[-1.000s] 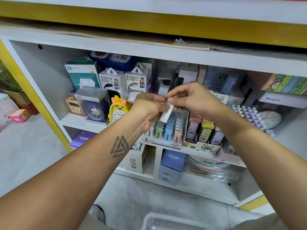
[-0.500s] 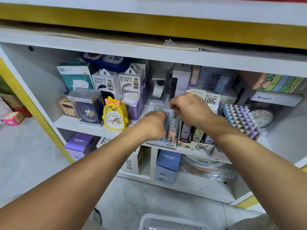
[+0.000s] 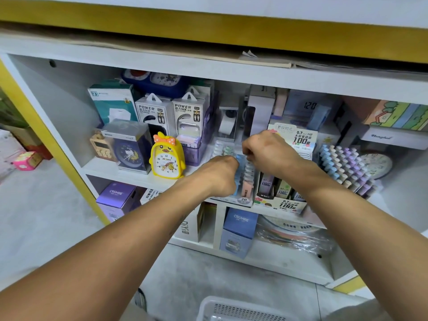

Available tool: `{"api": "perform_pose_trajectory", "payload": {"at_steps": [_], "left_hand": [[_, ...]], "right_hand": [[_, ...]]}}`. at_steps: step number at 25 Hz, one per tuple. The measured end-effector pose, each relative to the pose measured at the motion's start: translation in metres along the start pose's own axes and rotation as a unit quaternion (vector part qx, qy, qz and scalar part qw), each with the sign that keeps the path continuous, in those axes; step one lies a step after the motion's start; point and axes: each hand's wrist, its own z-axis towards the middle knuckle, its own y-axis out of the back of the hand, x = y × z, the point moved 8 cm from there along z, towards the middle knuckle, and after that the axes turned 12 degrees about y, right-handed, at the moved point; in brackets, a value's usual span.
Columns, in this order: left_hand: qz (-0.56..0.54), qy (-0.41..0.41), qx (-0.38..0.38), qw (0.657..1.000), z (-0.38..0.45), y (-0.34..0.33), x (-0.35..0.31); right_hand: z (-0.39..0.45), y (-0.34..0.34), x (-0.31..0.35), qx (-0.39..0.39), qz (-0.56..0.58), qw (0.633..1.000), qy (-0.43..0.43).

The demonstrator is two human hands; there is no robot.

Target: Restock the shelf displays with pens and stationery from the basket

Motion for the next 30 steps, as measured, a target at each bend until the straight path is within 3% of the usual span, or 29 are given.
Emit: {"api": "perform_pose_trajectory", "payload": {"at_steps": [19, 23, 27, 30], "left_hand": [[-0.004, -0.008, -0.001, 1.0, -0.004, 0.002, -0.003], [0.001, -0.004, -0.003, 1.0, -0.002, 0.0, -0.003], [-0.017, -0.024, -0.125, 0.992, 0.003, 0.015, -0.005], [0.014, -0.048, -0.096, 0.994, 0.012, -0.005, -0.014]], "right_hand": [[0.001, -0.007, 0.017, 0.047, -0.061, 0.997, 0.03], [-0.002, -0.009, 0.017, 0.064, -0.029, 0.997, 0.024], [-0.006, 0.016, -0.004, -0.054, 0.07, 0.996, -0.025], [-0.027, 0.038, -0.023, -0.148, 0.123, 0.98, -0.057]]}}
